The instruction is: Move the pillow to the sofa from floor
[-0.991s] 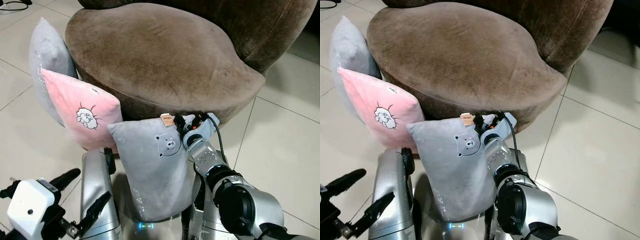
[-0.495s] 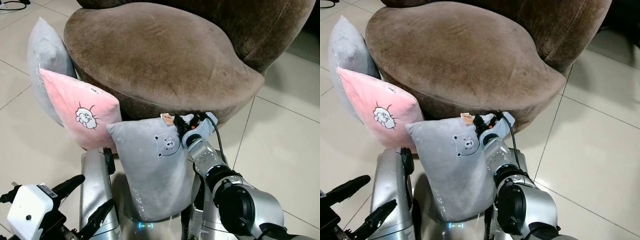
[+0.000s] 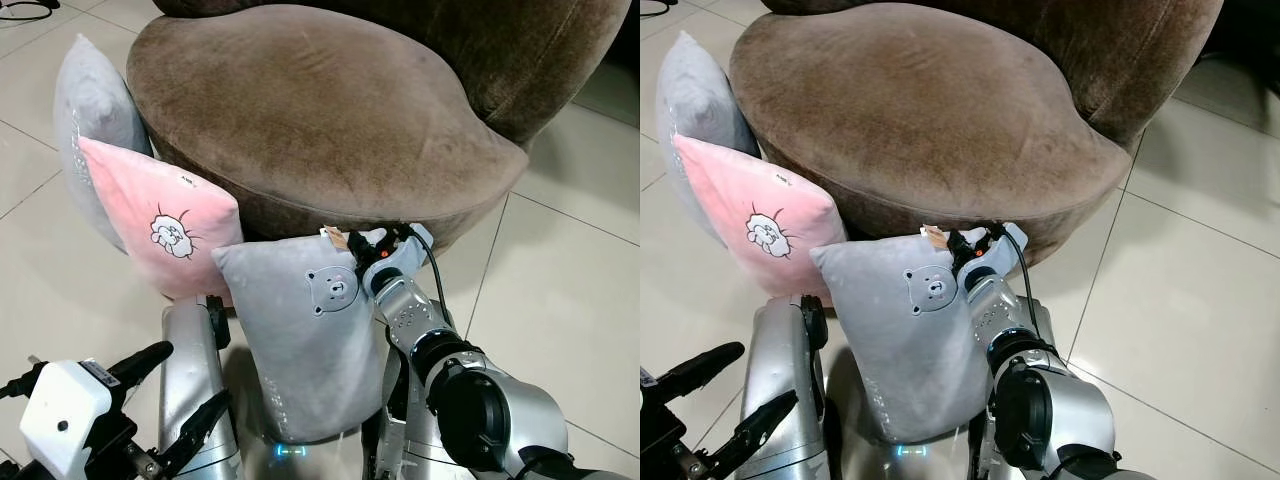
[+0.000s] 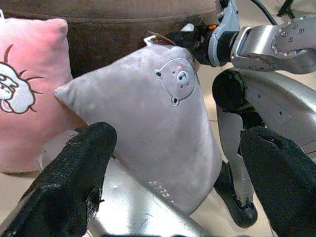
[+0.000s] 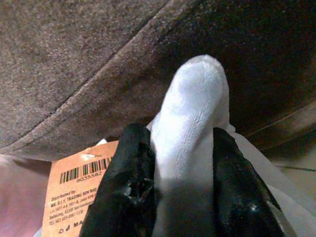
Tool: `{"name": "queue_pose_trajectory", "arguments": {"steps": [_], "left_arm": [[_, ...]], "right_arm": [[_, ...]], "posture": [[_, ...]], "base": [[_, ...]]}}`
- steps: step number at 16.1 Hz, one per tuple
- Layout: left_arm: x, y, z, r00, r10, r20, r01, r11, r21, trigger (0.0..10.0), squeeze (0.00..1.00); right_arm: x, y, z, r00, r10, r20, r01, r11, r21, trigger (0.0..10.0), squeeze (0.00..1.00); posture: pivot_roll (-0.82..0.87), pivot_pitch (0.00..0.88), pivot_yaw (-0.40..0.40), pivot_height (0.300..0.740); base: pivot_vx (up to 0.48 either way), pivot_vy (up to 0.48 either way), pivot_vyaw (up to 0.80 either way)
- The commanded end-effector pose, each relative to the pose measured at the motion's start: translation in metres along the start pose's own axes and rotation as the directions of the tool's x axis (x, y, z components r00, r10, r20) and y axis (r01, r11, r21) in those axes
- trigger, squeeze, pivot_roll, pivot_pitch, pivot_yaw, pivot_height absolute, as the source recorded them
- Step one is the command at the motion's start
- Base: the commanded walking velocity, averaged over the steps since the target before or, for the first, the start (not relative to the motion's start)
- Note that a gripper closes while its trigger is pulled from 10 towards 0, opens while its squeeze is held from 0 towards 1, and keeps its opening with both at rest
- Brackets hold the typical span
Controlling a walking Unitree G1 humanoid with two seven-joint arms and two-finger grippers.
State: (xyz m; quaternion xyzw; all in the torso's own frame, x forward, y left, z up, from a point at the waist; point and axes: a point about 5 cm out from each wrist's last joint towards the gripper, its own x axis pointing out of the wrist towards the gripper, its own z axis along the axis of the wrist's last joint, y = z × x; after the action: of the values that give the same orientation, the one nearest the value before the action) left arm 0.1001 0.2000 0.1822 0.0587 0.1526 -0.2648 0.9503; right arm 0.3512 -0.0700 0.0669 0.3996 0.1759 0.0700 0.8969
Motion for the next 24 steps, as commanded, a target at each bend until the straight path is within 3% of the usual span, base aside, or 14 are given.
{"name": "queue_pose_trajectory", "arguments": {"steps": [1,5,9,12,13,15,16,17,18,19,20,21,24], "left_arm": [[0.0,-0.001,-0.001,1.0,0.004,-0.008,-0.004,1.0,0.003,10.0,0.0],[0.007,0.002,-0.005,0.999,0.048,0.007,-0.048,0.999,0.0,10.0,0.0],[0.022,0.016,-0.008,0.987,0.146,0.061,-0.147,0.989,0.01,10.0,0.0],[0.036,0.036,-0.004,0.94,0.307,0.145,-0.311,0.95,0.006,10.0,0.0],[0.044,0.042,-0.001,0.925,0.337,0.177,-0.341,0.94,-0.004,10.0,0.0],[0.062,0.055,-0.002,0.904,0.38,0.198,-0.387,0.922,-0.004,10.0,0.0],[0.07,0.057,0.001,0.888,0.407,0.214,-0.417,0.909,0.001,10.0,0.0],[0.078,0.059,0.004,0.869,0.435,0.235,-0.443,0.896,-0.025,10.0,0.0],[0.085,0.062,0.007,0.854,0.457,0.25,-0.461,0.886,-0.049,10.0,0.0],[0.099,0.062,0.01,0.842,0.468,0.268,-0.47,0.88,-0.062,10.0,0.0],[0.106,0.061,0.012,0.84,0.468,0.276,-0.472,0.88,-0.055,10.0,0.0],[0.119,0.06,0.016,0.832,0.468,0.299,-0.489,0.872,-0.006,10.0,0.0],[0.123,0.062,0.025,0.818,0.466,0.338,-0.515,0.854,0.071,10.0,0.0]], "right_arm": [[-0.002,0.001,-0.012,0.999,0.014,-0.034,-0.014,1.0,0.012,0.0,0.0],[-0.003,-0.001,-0.013,0.999,0.031,-0.028,-0.031,0.999,0.028,0.0,0.0],[-0.005,0.0,-0.006,0.991,0.133,0.03,-0.134,0.988,0.071,0.0,0.0],[-0.013,0.006,0.028,0.949,0.246,0.198,-0.271,0.957,0.108,0.0,0.0],[-0.024,0.016,0.048,0.915,0.307,0.262,-0.338,0.937,0.084,0.0,0.0],[-0.035,0.037,0.065,0.876,0.367,0.313,-0.397,0.917,0.035,0.0,0.0],[-0.043,0.046,0.072,0.882,0.377,0.283,-0.38,0.924,-0.047,2.6,0.0],[-0.052,0.055,0.078,0.874,0.41,0.26,-0.384,0.912,-0.145,10.0,0.0],[-0.058,0.062,0.082,0.854,0.449,0.261,-0.411,0.892,-0.19,10.0,0.0],[-0.071,0.061,0.085,0.868,0.432,0.245,-0.348,0.881,-0.321,10.0,0.0],[-0.076,0.061,0.086,0.876,0.417,0.242,-0.313,0.873,-0.374,10.0,0.0],[-0.088,0.059,0.084,0.888,0.383,0.253,-0.262,0.876,-0.405,10.0,0.0],[-0.103,0.058,0.083,0.9,0.346,0.265,-0.223,0.888,-0.403,10.0,0.0]], "posture": [[0.21,0.2,-0.094,0.391],[0.21,0.148,-0.105,0.391],[0.15,0.061,-0.105,0.391],[0.11,0.0,-0.093,0.391],[0.07,0.0,-0.07,0.391],[0.02,0.0,-0.035,0.391],[-0.01,0.0,-0.015,0.391],[-0.03,0.0,-0.002,0.391],[-0.04,0.0,0.011,0.391],[-0.05,0.0,0.017,0.396],[-0.06,0.0,0.019,0.401],[-0.06,0.0,0.014,0.416],[-0.04,0.0,0.01,0.441]], "base": [[0.0,0.0,0.0],[0.0,0.0,0.0],[0.0,0.0,0.0],[0.0,0.0,0.0],[0.0,0.0,0.0],[0.0,0.0,0.0],[0.0,0.0,0.0],[0.0,0.0,0.0],[0.0,0.0,0.0],[0.0,0.0,0.0],[0.0,0.0,0.0],[0.0,0.0,0.0],[0.0,0.0,0.0]]}}
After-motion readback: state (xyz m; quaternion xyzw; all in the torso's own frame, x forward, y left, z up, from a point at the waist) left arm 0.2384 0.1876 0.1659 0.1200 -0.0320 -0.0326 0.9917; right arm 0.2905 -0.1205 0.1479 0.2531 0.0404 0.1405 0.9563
